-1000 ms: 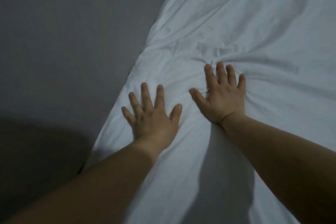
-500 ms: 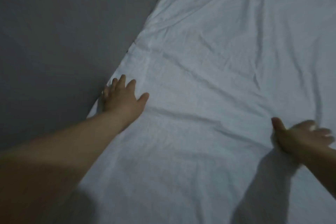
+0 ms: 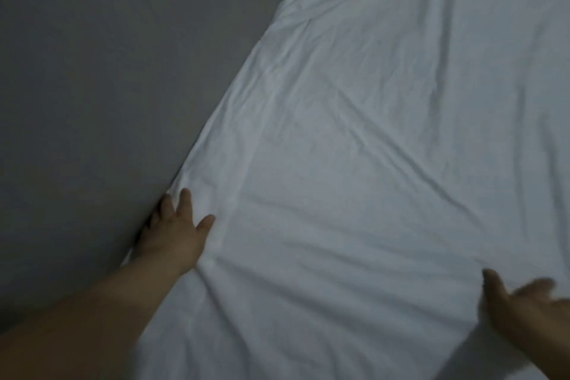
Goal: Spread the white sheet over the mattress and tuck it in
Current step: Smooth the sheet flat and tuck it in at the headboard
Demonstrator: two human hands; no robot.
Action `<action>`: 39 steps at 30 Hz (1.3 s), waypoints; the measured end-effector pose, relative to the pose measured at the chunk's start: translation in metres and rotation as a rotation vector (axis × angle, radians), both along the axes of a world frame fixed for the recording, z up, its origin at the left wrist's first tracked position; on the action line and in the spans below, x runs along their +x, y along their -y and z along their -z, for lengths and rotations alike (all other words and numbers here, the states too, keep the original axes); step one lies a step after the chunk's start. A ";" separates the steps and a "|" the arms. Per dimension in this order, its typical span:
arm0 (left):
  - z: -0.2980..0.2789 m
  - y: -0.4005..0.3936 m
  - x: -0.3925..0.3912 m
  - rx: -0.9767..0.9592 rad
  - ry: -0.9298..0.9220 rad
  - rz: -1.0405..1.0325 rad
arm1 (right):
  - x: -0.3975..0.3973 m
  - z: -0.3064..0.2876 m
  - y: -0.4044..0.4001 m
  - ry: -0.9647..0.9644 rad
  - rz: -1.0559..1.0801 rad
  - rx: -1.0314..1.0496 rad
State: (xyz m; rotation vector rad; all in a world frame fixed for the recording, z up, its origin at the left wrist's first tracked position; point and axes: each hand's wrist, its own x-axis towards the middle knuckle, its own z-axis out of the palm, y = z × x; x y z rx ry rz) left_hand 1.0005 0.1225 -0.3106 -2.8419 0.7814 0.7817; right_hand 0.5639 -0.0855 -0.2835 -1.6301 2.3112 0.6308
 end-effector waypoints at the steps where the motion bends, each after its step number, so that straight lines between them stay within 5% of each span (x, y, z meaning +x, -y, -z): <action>1: -0.002 0.001 -0.009 -0.005 0.025 -0.024 | 0.021 -0.004 -0.004 0.024 -0.064 -0.051; 5: 0.008 -0.012 -0.034 -0.033 0.038 -0.084 | 0.185 0.007 -0.056 0.430 -0.633 -0.137; 8: 0.024 -0.049 -0.035 -0.046 0.058 -0.084 | 0.238 0.032 -0.126 0.436 -0.993 0.030; 14: 0.003 -0.129 -0.044 0.016 0.034 0.014 | 0.074 0.024 -0.178 0.146 -0.583 -0.050; 17: -0.011 -0.146 -0.071 0.048 0.120 -0.055 | 0.058 0.002 -0.171 0.146 -0.374 -0.011; 21: -0.003 -0.134 -0.120 -0.090 0.133 0.149 | 0.151 0.019 -0.216 0.452 -0.776 -0.048; 25: 0.026 -0.187 -0.130 -0.023 0.101 -0.098 | 0.136 0.052 -0.276 0.389 -0.955 -0.072; 31: -0.004 -0.259 -0.133 0.029 -0.081 -0.426 | -0.091 0.020 -0.297 0.059 -0.377 -0.053; 34: -0.020 -0.259 -0.158 0.003 0.088 -0.414 | -0.108 -0.003 -0.297 0.085 -0.150 -0.123; 39: -0.015 -0.173 -0.251 -0.174 0.019 0.191 | 0.034 0.028 -0.318 0.439 -0.784 -0.117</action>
